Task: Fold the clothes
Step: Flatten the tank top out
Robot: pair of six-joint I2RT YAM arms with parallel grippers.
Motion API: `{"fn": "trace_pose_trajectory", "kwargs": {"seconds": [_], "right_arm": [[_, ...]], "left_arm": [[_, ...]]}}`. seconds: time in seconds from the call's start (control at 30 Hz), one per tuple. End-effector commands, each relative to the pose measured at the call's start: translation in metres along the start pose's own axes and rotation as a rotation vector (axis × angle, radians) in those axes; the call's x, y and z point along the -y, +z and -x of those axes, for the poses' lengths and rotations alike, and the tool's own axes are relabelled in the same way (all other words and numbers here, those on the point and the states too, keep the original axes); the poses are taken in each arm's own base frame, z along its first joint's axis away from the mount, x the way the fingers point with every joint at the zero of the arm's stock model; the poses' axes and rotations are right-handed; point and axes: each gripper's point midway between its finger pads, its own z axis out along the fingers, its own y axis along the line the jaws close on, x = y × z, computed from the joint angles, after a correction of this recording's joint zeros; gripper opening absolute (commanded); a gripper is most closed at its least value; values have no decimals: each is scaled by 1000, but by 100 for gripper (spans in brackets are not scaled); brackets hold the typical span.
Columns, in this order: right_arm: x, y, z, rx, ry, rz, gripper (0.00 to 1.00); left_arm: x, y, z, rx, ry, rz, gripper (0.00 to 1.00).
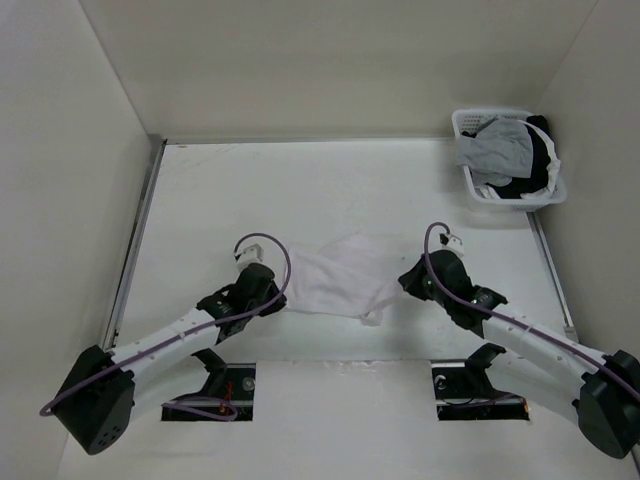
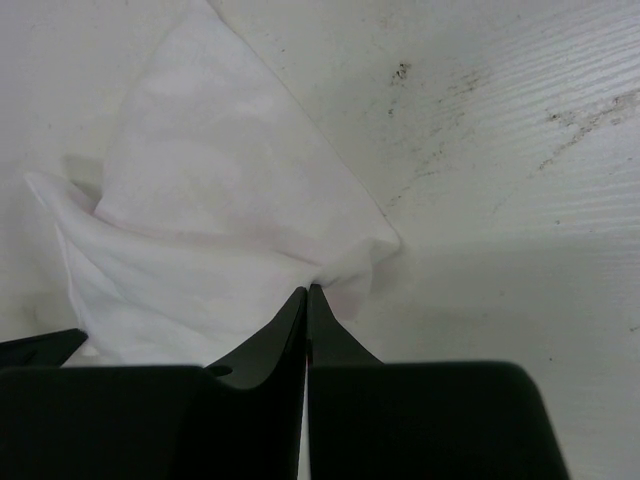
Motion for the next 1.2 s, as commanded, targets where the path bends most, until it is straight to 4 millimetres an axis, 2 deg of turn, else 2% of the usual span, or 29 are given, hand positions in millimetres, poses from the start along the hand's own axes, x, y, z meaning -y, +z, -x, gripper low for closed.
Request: {"fn": "trace_pose_trajectory", "kwargs": {"seconds": [0.0, 0.13, 0.23, 0.4, 0.5, 0.53, 0.6, 0.63, 0.7, 0.77, 0.83, 0.9, 1.0, 1.07, 1.17], "right_arm": [[-20, -8, 19, 61, 2, 74, 3], [-41, -34, 40, 107, -9, 127, 1], [-58, -65, 58, 151, -22, 182, 1], [-83, -143, 82, 207, -8, 302, 0], [-98, -191, 91, 211, 35, 398, 0], [-105, -203, 94, 213, 42, 432, 0], [-120, -213, 99, 222, 27, 461, 0], [-129, -209, 99, 233, -8, 454, 0], [-149, -188, 110, 281, -85, 407, 0], [-171, -158, 129, 302, -133, 386, 0], [-189, -131, 152, 304, -143, 408, 0], [-201, -101, 195, 322, -117, 423, 0], [-225, -79, 254, 369, -107, 452, 0], [-246, -71, 282, 383, -113, 485, 0], [-270, -74, 332, 418, -115, 510, 0]], "left_arm": [[44, -28, 51, 121, -16, -117, 0], [83, -83, 121, 308, -33, -234, 0], [103, -125, 160, 420, -45, -310, 0], [116, -183, 191, 533, -49, -389, 0], [115, -216, 207, 621, -55, -411, 0], [115, -225, 215, 660, -53, -409, 0], [117, -234, 232, 723, -63, -404, 0], [121, -236, 243, 759, -71, -407, 0], [130, -226, 261, 821, -107, -429, 0], [141, -200, 276, 832, -139, -435, 0], [148, -170, 296, 821, -163, -409, 0], [153, -151, 323, 822, -179, -391, 0], [161, -146, 372, 864, -206, -388, 0], [168, -153, 408, 904, -219, -405, 0], [179, -170, 457, 960, -216, -441, 0]]}}
